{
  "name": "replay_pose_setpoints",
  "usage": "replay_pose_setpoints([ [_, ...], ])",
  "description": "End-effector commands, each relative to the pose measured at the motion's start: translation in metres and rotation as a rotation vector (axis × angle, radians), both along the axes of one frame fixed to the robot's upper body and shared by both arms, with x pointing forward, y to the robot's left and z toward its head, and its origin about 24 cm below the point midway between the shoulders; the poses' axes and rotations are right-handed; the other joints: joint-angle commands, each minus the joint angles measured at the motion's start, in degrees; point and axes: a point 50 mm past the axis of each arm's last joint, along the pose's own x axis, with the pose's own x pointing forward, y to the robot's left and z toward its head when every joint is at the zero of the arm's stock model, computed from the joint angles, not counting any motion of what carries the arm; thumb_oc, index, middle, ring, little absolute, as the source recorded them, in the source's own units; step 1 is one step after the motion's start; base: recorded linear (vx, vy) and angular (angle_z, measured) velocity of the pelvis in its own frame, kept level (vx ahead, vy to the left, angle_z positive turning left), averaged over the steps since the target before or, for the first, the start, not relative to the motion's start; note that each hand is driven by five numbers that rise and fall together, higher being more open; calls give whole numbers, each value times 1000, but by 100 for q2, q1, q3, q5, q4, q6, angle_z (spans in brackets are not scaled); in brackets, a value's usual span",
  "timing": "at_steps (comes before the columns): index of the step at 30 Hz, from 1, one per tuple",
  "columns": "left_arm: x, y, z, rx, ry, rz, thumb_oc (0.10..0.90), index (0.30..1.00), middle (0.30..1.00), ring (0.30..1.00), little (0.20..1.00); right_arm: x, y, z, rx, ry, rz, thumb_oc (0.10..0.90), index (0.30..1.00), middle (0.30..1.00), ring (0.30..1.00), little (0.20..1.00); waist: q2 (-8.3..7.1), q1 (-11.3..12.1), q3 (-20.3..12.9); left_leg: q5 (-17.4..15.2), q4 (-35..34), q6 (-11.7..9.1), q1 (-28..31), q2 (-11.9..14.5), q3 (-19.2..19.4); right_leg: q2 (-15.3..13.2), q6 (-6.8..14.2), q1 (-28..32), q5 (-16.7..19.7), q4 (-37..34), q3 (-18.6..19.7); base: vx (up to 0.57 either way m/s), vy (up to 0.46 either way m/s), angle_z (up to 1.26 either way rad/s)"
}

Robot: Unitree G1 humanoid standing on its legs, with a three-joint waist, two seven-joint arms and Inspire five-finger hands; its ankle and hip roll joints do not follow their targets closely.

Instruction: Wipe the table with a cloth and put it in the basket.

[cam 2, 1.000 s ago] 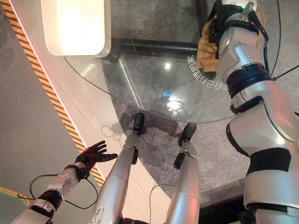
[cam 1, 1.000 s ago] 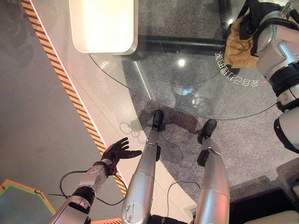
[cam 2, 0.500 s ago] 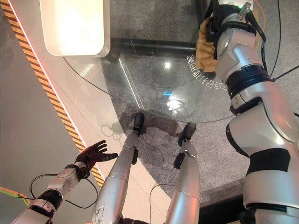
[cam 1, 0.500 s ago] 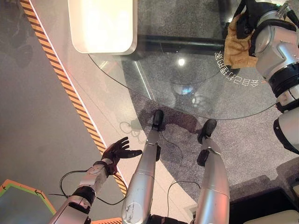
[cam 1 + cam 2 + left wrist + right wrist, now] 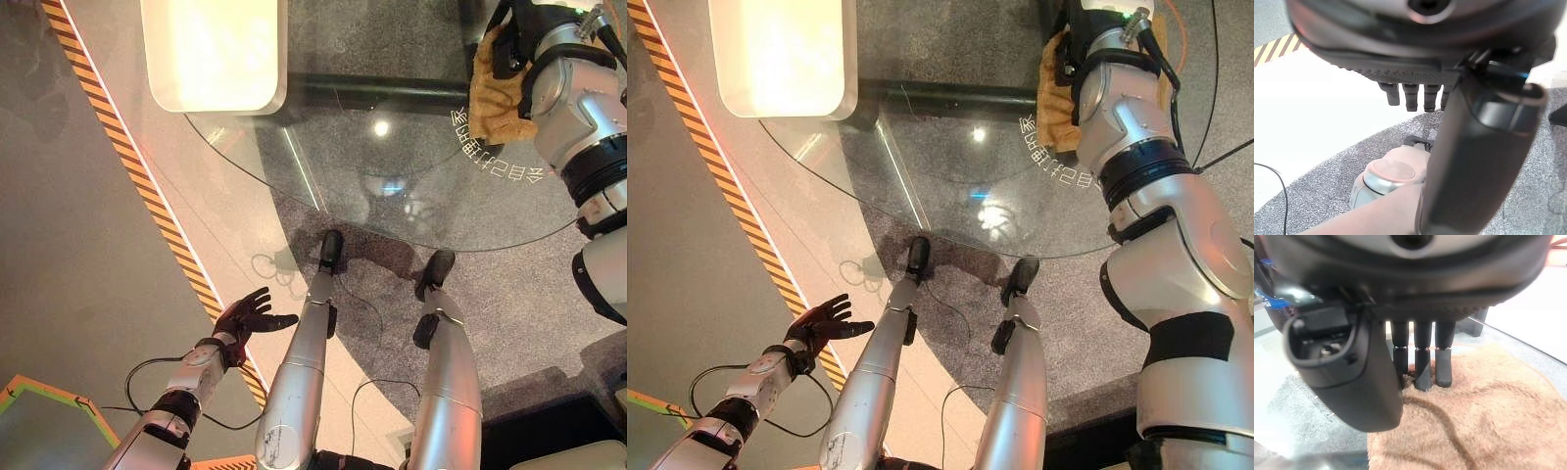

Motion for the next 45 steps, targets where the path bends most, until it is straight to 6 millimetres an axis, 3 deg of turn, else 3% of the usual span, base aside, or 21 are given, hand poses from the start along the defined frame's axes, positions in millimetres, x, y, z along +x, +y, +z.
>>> replay_pose_setpoints([
  [1, -21, 17, -13, 41, 62, 10, 800, 900, 900, 900, 900, -9, 39, 31, -86, -154, 188, 100, 300, 300, 300, 200, 203, 21, -117, -142, 169, 265, -40, -61, 254, 6, 115, 308, -56, -290, -266, 0, 0, 0],
  [19, -21, 18, -11, 44, 58, 7, 800, 900, 900, 900, 900, -9, 40, 28, -95, -148, 194, 100, 300, 300, 300, 200, 202, 24, -117, -135, 163, 262, -63, -54, 262, -1, 129, 293, -29, -318, -274, 0, 0, 0],
  [34, -20, 8, -13, 26, 56, -9, 800, 900, 900, 900, 900, -8, 72, 25, -144, -200, 233, 100, 300, 300, 300, 200, 228, 127, -117, -127, 136, 270, -11, -102, 179, -30, 139, 382, -14, -382, -313, 5, 21, 0],
  [45, -22, 5, -14, 29, 60, -3, 800, 900, 900, 900, 900, -11, 107, 21, -185, -221, 306, 100, 300, 300, 300, 200, 112, 275, -117, -120, 119, 296, -28, -140, 62, -40, 148, 484, -2, -440, -439, 3, 5, 0],
])
